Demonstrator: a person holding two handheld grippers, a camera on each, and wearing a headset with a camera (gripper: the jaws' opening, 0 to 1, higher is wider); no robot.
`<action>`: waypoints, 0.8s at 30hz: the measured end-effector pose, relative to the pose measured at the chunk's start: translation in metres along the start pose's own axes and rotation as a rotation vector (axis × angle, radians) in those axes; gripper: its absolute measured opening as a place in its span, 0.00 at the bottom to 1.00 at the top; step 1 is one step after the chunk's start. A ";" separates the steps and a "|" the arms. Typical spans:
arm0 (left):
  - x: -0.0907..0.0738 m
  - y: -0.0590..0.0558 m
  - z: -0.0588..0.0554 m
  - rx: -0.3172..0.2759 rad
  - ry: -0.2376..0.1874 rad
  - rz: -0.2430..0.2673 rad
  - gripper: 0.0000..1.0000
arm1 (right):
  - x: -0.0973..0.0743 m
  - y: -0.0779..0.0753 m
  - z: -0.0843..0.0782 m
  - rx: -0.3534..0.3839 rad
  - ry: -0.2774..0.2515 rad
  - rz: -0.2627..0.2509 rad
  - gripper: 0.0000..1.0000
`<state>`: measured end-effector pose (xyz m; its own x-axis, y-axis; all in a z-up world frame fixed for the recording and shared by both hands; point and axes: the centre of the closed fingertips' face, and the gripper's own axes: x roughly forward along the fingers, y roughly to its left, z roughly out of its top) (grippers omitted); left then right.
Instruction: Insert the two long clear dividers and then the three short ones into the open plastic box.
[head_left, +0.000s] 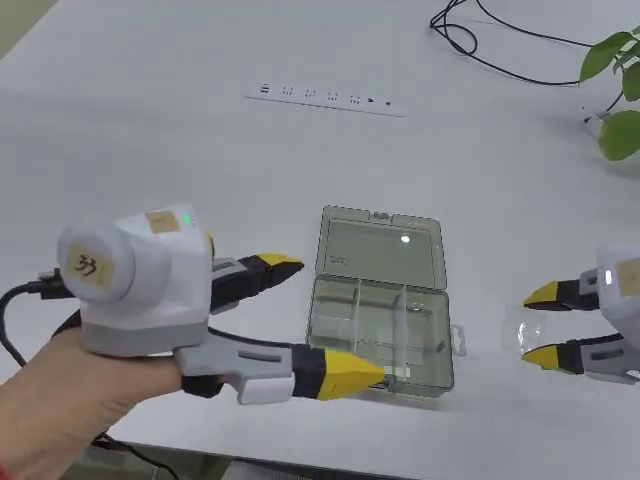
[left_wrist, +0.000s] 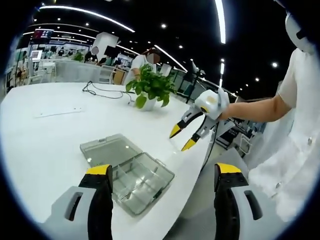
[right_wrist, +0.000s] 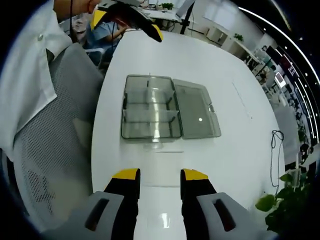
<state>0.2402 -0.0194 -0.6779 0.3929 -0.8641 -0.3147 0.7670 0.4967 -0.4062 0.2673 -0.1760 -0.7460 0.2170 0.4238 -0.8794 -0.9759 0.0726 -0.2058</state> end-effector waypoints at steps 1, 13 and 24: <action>0.003 -0.002 0.002 -0.025 -0.001 -0.008 0.81 | -0.003 0.000 0.007 -0.005 -0.007 -0.007 0.32; 0.039 -0.029 0.013 -0.316 -0.024 -0.099 0.48 | -0.034 0.014 0.076 -0.087 -0.085 -0.055 0.32; 0.055 -0.044 0.010 -0.421 0.006 -0.166 0.24 | -0.046 0.028 0.110 -0.151 -0.113 -0.068 0.33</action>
<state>0.2328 -0.0898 -0.6687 0.2784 -0.9349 -0.2202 0.5455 0.3426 -0.7649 0.2271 -0.0942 -0.6641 0.2697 0.5216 -0.8094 -0.9428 -0.0280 -0.3322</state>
